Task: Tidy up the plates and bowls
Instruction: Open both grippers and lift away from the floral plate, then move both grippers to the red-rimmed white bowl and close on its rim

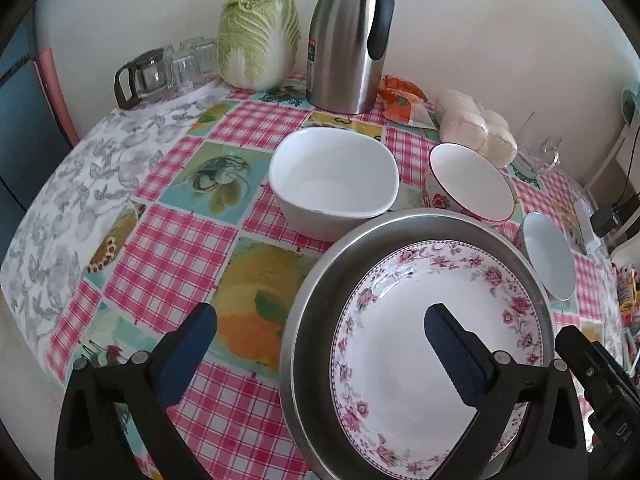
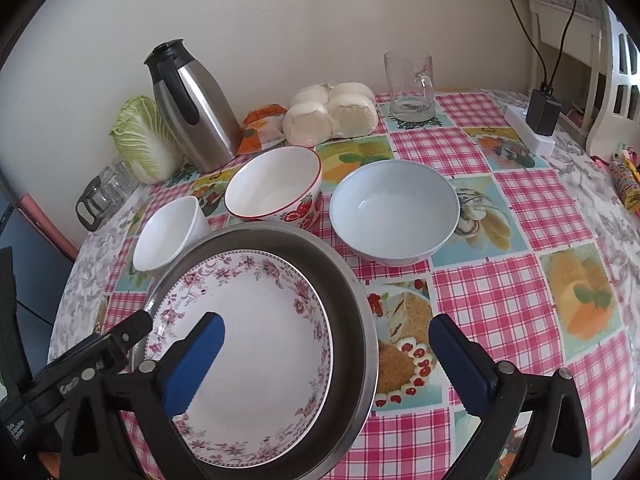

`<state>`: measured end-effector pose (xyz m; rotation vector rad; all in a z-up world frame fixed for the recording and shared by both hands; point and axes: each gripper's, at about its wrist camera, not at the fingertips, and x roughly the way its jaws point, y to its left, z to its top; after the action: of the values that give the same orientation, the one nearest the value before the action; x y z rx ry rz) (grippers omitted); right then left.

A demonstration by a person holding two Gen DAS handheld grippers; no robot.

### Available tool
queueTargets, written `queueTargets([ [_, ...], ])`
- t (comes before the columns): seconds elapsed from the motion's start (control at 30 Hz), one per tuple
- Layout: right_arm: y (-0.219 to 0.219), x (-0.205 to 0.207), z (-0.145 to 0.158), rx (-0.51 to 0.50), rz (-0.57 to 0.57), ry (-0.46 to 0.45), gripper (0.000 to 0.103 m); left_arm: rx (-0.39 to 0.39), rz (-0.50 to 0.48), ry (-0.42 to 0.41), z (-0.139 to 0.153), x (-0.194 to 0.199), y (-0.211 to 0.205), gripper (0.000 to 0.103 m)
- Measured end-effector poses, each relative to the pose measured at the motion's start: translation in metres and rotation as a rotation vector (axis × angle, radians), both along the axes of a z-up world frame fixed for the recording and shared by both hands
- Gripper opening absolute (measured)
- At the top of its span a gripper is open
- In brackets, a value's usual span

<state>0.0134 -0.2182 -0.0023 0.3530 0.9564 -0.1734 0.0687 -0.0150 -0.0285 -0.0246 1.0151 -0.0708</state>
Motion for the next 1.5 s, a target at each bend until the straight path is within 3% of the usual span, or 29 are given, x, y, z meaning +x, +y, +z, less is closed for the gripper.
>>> queueTargets([
  [0.3, -0.005, -0.002, 0.003, -0.010, -0.021, -0.026, 0.103, 0.029, -0.033, -0.068, 0.012, -0.001, -0.010, 0.103],
  [0.77, -0.020, -0.008, 0.017, -0.005, -0.064, -0.114, 0.103, -0.126, -0.102, -0.163, 0.051, 0.004, -0.016, 0.103],
  [0.9, -0.031, -0.006, 0.021, 0.008, -0.089, -0.116, 0.103, -0.165, -0.116, -0.169, 0.067, 0.020, -0.019, 0.103],
  [1.07, -0.047, 0.005, 0.036, -0.011, -0.103, -0.126, 0.103, -0.129, -0.185, -0.213, 0.098, 0.045, -0.030, 0.103],
  [1.3, -0.068, 0.043, 0.076, -0.066, -0.087, -0.139, 0.103, -0.064, -0.236, -0.246, 0.134, 0.090, -0.040, 0.103],
  [1.5, -0.081, 0.086, 0.099, -0.068, -0.057, -0.119, 0.103, -0.106, -0.238, -0.262, 0.154, 0.128, -0.039, 0.103],
])
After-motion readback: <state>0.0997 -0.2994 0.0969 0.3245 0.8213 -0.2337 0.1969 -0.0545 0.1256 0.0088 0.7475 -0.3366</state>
